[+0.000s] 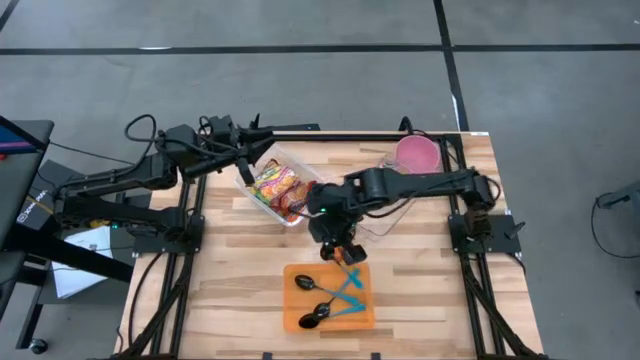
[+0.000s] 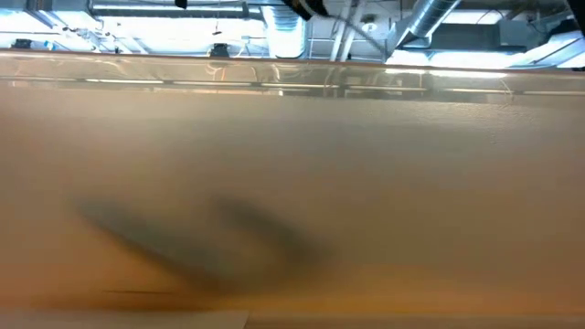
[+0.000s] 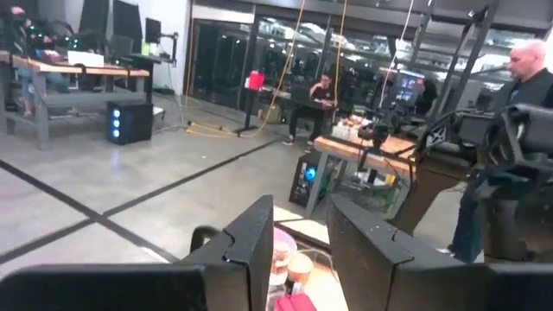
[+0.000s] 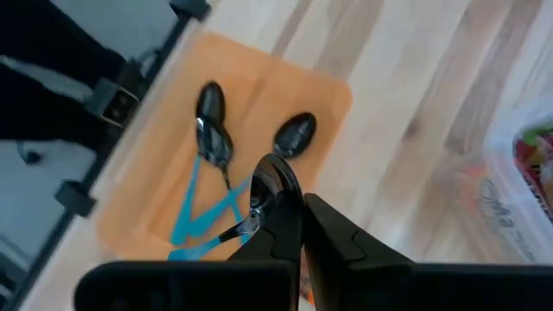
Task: Pick & Place Food Item
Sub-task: Put the black spoon into the orange bin
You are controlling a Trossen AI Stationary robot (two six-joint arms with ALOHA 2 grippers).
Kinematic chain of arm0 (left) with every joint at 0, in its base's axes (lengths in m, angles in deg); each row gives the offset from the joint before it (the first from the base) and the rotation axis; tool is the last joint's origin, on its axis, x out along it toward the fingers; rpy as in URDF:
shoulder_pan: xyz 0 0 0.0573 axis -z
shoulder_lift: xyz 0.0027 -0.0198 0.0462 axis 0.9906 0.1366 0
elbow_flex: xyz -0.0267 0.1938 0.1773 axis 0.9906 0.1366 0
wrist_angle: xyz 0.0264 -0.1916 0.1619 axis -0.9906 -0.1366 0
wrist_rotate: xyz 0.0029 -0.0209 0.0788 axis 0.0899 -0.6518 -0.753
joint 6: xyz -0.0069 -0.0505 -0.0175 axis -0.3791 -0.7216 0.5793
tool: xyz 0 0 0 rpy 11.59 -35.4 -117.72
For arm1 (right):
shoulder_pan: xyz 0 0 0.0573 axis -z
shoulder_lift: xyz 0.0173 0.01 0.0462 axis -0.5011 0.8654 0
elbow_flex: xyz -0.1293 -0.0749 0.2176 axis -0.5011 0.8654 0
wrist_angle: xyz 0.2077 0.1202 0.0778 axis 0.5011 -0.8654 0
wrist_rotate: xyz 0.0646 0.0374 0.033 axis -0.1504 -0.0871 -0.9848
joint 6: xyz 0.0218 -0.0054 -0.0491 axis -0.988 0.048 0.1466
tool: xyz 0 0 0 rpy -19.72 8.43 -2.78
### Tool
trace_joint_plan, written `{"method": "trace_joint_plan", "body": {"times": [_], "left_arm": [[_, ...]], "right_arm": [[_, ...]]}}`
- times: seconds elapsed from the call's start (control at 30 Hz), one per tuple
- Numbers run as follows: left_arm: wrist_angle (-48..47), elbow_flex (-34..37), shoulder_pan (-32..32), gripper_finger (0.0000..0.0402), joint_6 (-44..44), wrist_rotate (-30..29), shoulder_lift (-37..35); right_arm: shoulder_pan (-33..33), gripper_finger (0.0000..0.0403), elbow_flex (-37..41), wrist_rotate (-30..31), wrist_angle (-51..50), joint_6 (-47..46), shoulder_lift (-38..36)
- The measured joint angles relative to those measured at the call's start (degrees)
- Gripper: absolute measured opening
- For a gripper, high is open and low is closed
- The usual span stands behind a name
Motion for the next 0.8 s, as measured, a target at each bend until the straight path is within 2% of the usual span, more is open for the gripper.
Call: {"method": "trace_joint_plan", "body": {"times": [0.13, 0.27, 0.47, 0.8], "left_arm": [[-2.09, 0.02, -0.17, 0.0104, 2.15, -3.18, -0.97], [-2.8, 0.0, -0.17, 0.0104, 6.01, -10.88, -2.39], [-2.82, 0.02, -0.24, 0.0104, 9.23, -21.55, -4.38], [-2.89, 0.02, -0.24, 0.0104, 10.0, -22.64, -4.87]], "right_arm": [[-0.8, 0.0, -9.01, 0.39, -5.7, 2.98, 6.6], [-2.43, 0.0, -16.24, 0.06, -10.3, 5.6, 12.62], [-5.05, 0.0, -15.06, -0.9, -9.64, 6.26, 16.45], [-7.32, 0.0, -15.06, -0.87, -6.02, 6.52, 19.34]]}}
